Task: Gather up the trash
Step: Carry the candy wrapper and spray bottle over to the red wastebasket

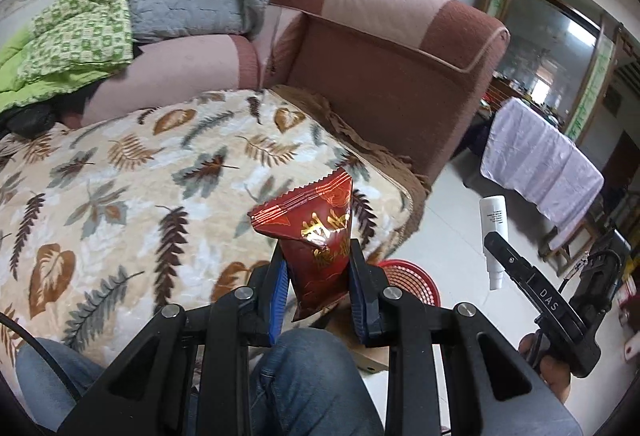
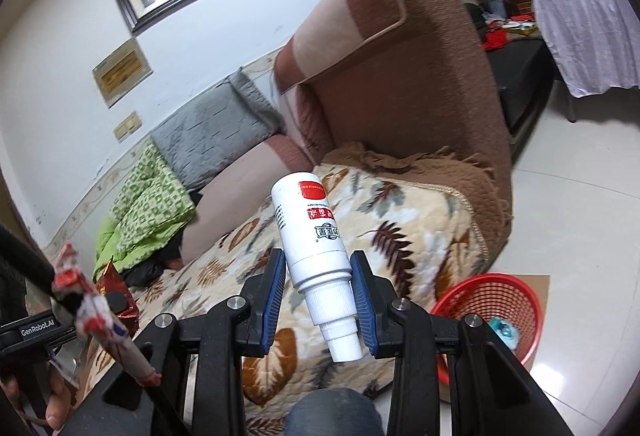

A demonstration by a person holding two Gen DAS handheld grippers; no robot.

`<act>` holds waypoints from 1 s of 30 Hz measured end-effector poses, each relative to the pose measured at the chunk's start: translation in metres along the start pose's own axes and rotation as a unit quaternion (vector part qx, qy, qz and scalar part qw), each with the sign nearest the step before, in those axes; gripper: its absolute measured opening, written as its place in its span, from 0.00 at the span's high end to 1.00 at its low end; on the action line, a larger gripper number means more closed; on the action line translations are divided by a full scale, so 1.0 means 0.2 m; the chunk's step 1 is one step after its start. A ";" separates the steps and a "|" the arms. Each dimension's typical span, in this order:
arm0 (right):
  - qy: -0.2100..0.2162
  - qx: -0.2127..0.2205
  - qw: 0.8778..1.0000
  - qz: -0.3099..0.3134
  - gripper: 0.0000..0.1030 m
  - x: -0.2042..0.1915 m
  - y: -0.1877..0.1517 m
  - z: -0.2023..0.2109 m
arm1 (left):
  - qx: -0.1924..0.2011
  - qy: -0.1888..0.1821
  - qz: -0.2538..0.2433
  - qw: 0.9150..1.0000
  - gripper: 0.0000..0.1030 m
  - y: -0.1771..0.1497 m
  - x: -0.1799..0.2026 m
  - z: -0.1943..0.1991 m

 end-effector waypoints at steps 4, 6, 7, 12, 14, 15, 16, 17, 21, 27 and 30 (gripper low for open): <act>-0.014 0.008 1.000 -0.015 0.65 0.10 0.01 0.04 | -0.020 -0.023 -0.007 1.000 0.75 -0.01 0.08 -0.06; -0.022 0.012 0.999 -0.022 0.65 0.16 0.02 0.07 | -0.028 -0.034 -0.014 0.999 0.75 -0.01 0.14 -0.09; -0.026 0.013 0.999 -0.024 0.65 0.18 0.02 0.07 | -0.032 -0.040 -0.016 0.999 0.75 -0.02 0.16 -0.10; -0.040 0.015 0.998 -0.037 0.65 0.28 0.02 0.09 | -0.051 -0.063 -0.036 0.996 0.75 -0.03 0.30 -0.18; -0.043 0.013 0.998 -0.043 0.65 0.31 0.02 0.09 | -0.057 -0.070 -0.049 0.995 0.75 -0.04 0.36 -0.23; -0.045 0.013 0.998 -0.046 0.65 0.33 0.01 0.09 | -0.059 -0.070 -0.053 0.994 0.75 -0.04 0.38 -0.24; -0.047 0.013 0.998 -0.047 0.65 0.34 0.01 0.09 | -0.060 -0.070 -0.059 0.994 0.75 -0.05 0.40 -0.27; -0.049 0.012 0.998 -0.049 0.65 0.35 0.00 0.09 | -0.063 -0.073 -0.065 0.993 0.75 -0.06 0.43 -0.30; -0.055 0.007 0.997 -0.055 0.65 0.41 -0.01 0.07 | -0.077 -0.079 -0.078 0.991 0.75 -0.08 0.51 -0.38; -0.066 0.002 0.996 -0.061 0.65 0.46 -0.02 0.05 | -0.084 -0.079 -0.093 0.989 0.75 -0.10 0.59 -0.46; -0.069 0.001 0.996 -0.062 0.65 0.48 -0.02 0.05 | -0.087 -0.076 -0.098 0.989 0.75 -0.10 0.61 -0.50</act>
Point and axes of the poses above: each gripper's, at about its wrist camera, not at the fingertips, and z roughly against the way its jaws point, x to its right, y to its top, the point moved 7 cm from there along -z, roughly the way its jaws point, and after that the axes turned 3 degrees about z, right-handed, at the moved point
